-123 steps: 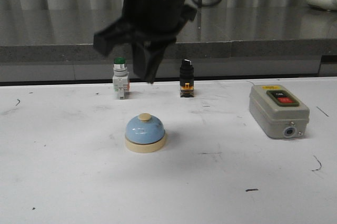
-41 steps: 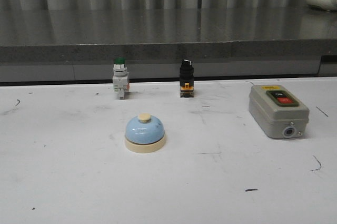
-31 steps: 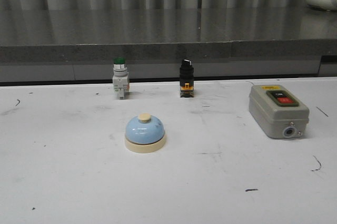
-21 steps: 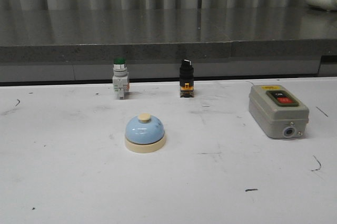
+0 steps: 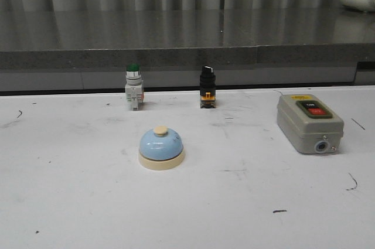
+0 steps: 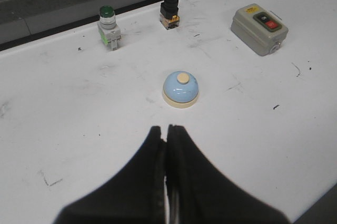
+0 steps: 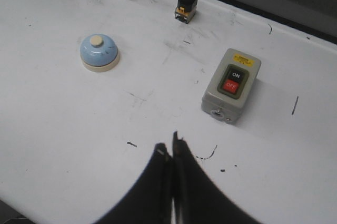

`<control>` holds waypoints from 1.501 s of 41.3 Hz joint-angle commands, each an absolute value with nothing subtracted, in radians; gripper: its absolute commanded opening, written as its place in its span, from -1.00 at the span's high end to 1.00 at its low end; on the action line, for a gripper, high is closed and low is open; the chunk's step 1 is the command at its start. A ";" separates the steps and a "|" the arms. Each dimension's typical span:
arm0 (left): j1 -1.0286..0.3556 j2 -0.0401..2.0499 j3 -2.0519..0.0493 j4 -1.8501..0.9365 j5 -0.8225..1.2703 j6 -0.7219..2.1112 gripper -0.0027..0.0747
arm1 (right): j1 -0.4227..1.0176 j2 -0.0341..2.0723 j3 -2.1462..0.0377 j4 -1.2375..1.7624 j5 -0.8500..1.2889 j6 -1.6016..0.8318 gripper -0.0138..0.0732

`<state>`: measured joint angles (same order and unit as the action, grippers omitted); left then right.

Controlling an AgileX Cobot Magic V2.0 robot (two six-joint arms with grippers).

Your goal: Place and press bell with both arms

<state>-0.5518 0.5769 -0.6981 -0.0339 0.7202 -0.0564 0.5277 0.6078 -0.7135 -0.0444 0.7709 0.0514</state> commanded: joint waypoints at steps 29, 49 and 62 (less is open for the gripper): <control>-0.033 0.099 -0.064 -0.007 0.047 -0.058 0.98 | 0.519 0.610 -0.737 -0.053 0.706 0.052 0.84; -0.013 -0.023 0.030 -0.007 -0.023 -0.058 0.98 | 0.519 0.610 -0.737 -0.053 0.708 0.052 0.84; -0.013 -0.021 0.030 -0.007 -0.023 -0.058 0.98 | 0.519 0.610 -0.737 -0.053 0.708 0.052 0.84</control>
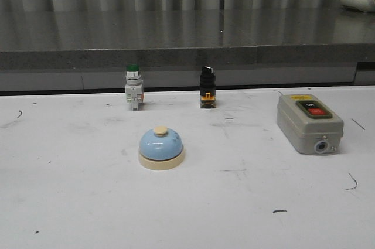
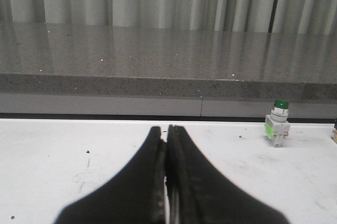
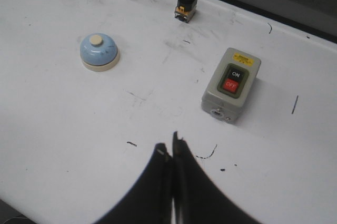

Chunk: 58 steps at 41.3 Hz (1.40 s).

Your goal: Place and press bell with both arms

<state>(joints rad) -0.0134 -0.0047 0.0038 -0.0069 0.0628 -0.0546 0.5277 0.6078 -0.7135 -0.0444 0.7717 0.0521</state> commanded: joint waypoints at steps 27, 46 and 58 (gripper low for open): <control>-0.013 -0.021 0.030 -0.007 -0.023 -0.058 0.98 | 0.519 0.610 -0.737 -0.053 0.708 0.052 0.84; -0.015 -0.021 0.030 -0.007 -0.023 -0.058 0.98 | 0.277 0.387 -0.526 -0.065 0.545 0.049 0.84; -0.015 -0.021 0.030 -0.007 -0.023 -0.058 0.98 | 0.092 0.100 -0.195 -0.067 0.213 0.049 0.84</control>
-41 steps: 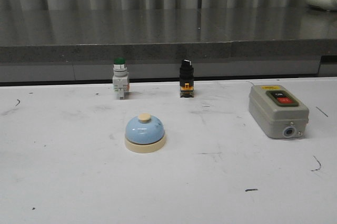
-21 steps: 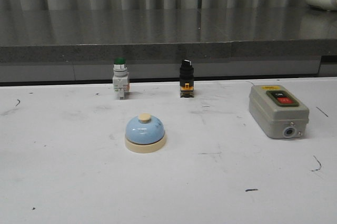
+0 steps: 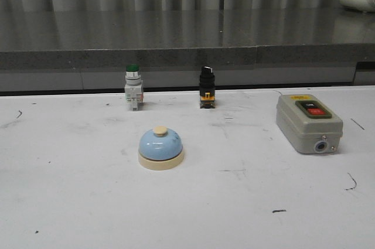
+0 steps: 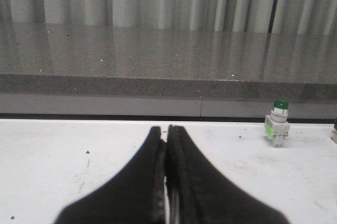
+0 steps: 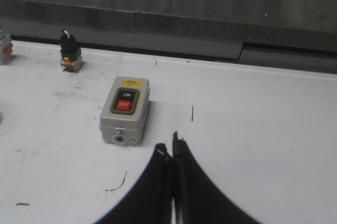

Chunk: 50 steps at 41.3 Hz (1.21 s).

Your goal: Place and press bell with both arms

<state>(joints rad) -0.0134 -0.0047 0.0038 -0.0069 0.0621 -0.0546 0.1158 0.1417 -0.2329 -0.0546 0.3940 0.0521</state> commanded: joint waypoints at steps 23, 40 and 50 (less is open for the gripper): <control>-0.015 -0.021 0.030 -0.007 -0.023 -0.058 0.98 | 0.051 -0.027 0.021 -0.070 -0.048 0.049 0.84; -0.015 -0.021 0.030 -0.007 -0.023 -0.058 0.98 | 0.051 -0.027 0.021 -0.048 -0.073 0.049 0.84; -0.015 -0.021 0.030 -0.007 -0.023 -0.058 0.98 | 0.051 -0.027 0.021 0.062 -0.069 -0.035 0.84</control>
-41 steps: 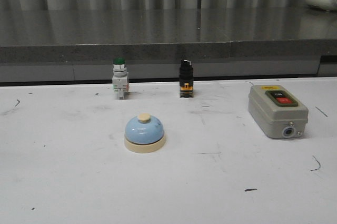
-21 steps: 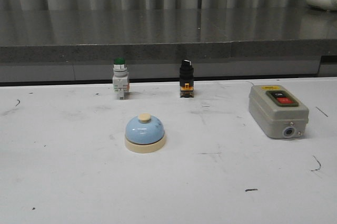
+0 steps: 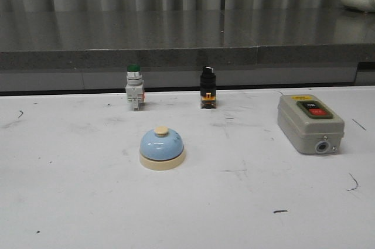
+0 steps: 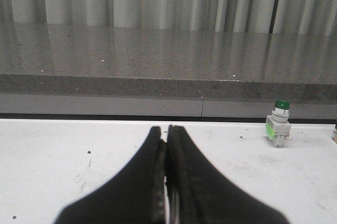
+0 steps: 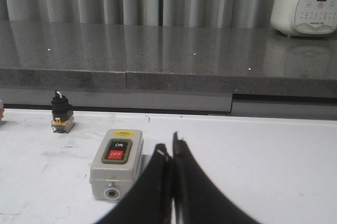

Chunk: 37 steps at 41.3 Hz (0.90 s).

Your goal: Place and press bell with both arms

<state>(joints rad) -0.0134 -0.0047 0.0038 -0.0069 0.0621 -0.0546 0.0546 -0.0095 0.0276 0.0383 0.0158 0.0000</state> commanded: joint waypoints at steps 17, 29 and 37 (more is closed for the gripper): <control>-0.015 -0.021 0.030 -0.007 -0.023 -0.058 0.98 | 0.051 -0.027 0.021 0.059 -0.071 0.025 0.84; -0.015 -0.021 0.030 -0.007 -0.023 -0.058 0.98 | 0.051 -0.027 0.021 0.025 -0.065 0.025 0.84; -0.015 -0.021 0.030 -0.007 -0.023 -0.058 0.98 | 0.051 -0.027 0.021 0.025 -0.063 0.025 0.84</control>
<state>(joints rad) -0.0134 -0.0047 0.0038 -0.0069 0.0621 -0.0546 0.0546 -0.0095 0.0276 0.0342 0.0158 0.0224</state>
